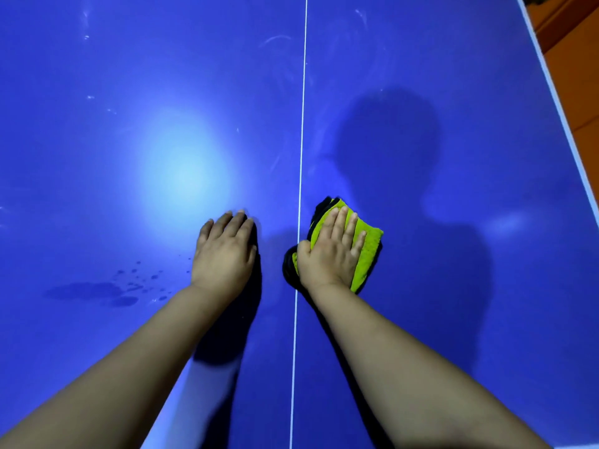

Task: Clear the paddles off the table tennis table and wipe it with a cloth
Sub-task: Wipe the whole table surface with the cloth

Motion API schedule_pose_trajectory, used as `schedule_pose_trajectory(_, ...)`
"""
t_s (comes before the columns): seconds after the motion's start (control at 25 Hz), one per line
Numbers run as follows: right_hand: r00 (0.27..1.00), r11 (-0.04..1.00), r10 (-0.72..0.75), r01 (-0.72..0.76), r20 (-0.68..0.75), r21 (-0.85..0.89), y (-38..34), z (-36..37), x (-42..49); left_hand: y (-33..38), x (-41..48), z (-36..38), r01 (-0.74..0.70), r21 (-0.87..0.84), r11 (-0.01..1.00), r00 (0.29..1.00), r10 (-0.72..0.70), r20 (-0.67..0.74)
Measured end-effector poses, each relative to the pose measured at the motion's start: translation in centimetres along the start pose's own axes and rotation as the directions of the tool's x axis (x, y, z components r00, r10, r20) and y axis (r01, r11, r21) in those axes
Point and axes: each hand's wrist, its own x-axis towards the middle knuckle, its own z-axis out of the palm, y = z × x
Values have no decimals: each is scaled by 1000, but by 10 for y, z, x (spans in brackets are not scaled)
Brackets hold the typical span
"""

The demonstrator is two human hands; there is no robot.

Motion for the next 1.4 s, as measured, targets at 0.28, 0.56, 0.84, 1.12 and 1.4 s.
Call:
schedule_pose_trajectory(0.28,999,999,22,-21,-46,33,-24,-18,147,-7,90,-6,94,-50,994,995,-92,39)
schedule_pose_trajectory(0.56,994,995,-97,96,-39,-31,-45,-36,258,-4,108,-8,117,-68,991,988,-109,109)
schedule_pose_trajectory(0.84,862,849,-502,506,67,-150,-38,-48,276,-1,109,-12,114,27,993,982,-117,149)
schedule_pose_trajectory(1.12,692,675,-707,722,144,-155,-20,-31,164,-6,90,-8,46,10,999,996,-47,73)
schedule_pose_trajectory(1.4,659,644,-742,752,127,-140,9,-1,14,-42,-19,-5,-50,-50,998,983,40,-178)
